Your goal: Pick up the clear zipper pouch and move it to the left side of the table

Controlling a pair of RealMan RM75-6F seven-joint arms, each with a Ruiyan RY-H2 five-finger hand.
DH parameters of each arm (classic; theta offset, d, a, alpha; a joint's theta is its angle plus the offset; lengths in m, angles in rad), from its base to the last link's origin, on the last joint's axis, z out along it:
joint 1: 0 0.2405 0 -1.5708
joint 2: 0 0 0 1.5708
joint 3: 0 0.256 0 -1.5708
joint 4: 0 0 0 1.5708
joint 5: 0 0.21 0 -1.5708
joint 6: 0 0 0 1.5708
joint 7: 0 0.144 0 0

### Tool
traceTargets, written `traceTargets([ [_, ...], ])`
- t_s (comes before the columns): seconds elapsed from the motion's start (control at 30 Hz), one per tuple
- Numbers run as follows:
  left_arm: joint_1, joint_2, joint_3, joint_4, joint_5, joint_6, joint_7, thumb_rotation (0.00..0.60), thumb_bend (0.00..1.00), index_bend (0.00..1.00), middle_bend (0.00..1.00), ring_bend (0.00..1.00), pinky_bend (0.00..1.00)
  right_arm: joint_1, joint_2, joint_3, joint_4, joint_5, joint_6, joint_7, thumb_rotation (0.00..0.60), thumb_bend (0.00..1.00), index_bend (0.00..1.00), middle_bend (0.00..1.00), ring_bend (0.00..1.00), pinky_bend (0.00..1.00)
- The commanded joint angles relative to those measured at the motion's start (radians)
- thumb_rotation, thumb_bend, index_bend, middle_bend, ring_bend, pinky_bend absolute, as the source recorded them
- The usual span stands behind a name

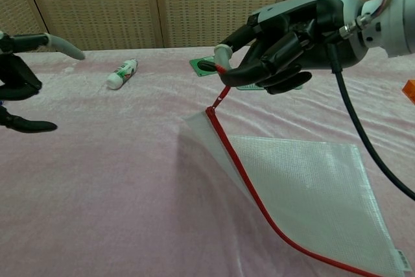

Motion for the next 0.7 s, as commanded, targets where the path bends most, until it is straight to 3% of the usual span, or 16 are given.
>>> traceTargets([
  [0.03, -0.090, -0.088, -0.010, 0.026, -0.024, -0.110, -0.091, 0.600, 0.00, 0.24, 0.98, 0.88, 1.00, -0.001, 0.001, 0.002, 0.003, -0.005, -0.001, 0.006, 0.600, 0.97, 0.77, 1.00, 0.97, 1.00],
  [0.3, -0.189, -0.200, -0.036, 0.050, -0.080, -0.201, -0.228, 0.600, 0.00, 0.29, 0.98, 0.88, 1.00, 0.002, 0.009, 0.006, 0.017, -0.008, -0.010, 0.019, 0.600, 0.98, 0.77, 1.00, 0.97, 1.00],
  [0.7, -0.280, -0.246, -0.048, 0.073, -0.095, -0.241, -0.300, 0.600, 0.00, 0.33, 0.98, 0.88, 1.00, 0.011, 0.023, 0.004, 0.011, -0.001, -0.006, 0.015, 0.600, 0.98, 0.77, 1.00, 0.97, 1.00],
])
